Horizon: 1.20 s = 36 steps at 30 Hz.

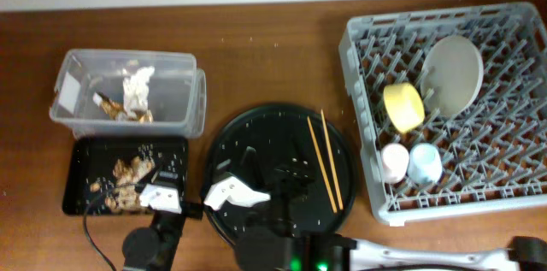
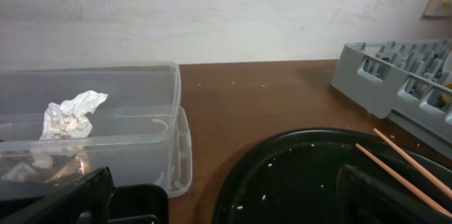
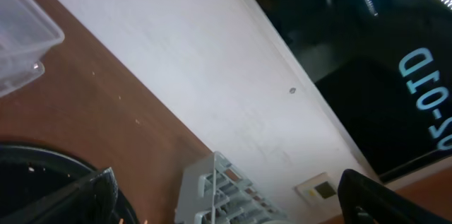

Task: Sort waste into correct bins and load items into the dishwasher rack
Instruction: 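Lift the grey plate and stand it upright in the rack, then grasp one chopstick with the right gripper and drop it in the rack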

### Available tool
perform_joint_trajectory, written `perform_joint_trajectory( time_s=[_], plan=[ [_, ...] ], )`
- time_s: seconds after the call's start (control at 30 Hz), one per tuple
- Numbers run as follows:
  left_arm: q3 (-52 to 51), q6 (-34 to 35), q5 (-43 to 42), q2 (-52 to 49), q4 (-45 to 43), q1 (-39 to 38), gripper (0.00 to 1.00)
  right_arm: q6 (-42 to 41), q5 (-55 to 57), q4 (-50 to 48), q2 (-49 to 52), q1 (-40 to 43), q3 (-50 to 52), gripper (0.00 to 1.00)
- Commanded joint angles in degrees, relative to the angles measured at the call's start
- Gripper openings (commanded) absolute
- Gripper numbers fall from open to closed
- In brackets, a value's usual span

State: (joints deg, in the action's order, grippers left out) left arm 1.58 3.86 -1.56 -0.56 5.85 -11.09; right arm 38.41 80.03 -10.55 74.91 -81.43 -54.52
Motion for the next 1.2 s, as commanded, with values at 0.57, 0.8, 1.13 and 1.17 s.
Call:
perform_joint_trajectory(
  time_s=[0.57,0.8,1.13,1.17],
  plan=[
    [-0.48,-0.9,-0.39,0.26,-0.24,0.28,1.0,13.99,4.79,2.19,-30.71,12.63,-1.7,0.98],
    [-0.48,-0.9,-0.39,0.26,-0.24,0.28,1.0,26.18,-30.8,2.25,-28.68,27.21,-1.81,0.98],
    [-0.48,-0.9,-0.39,0.26,-0.24,0.28,0.99,-54.36,-67.17,49.31,-11.67,32.72,-1.75,0.98],
    [-0.48,-0.9,-0.39,0.26,-0.24,0.28,0.99,-55.52,-70.2,50.07,-9.66,32.76,-1.75,0.98]
  ],
)
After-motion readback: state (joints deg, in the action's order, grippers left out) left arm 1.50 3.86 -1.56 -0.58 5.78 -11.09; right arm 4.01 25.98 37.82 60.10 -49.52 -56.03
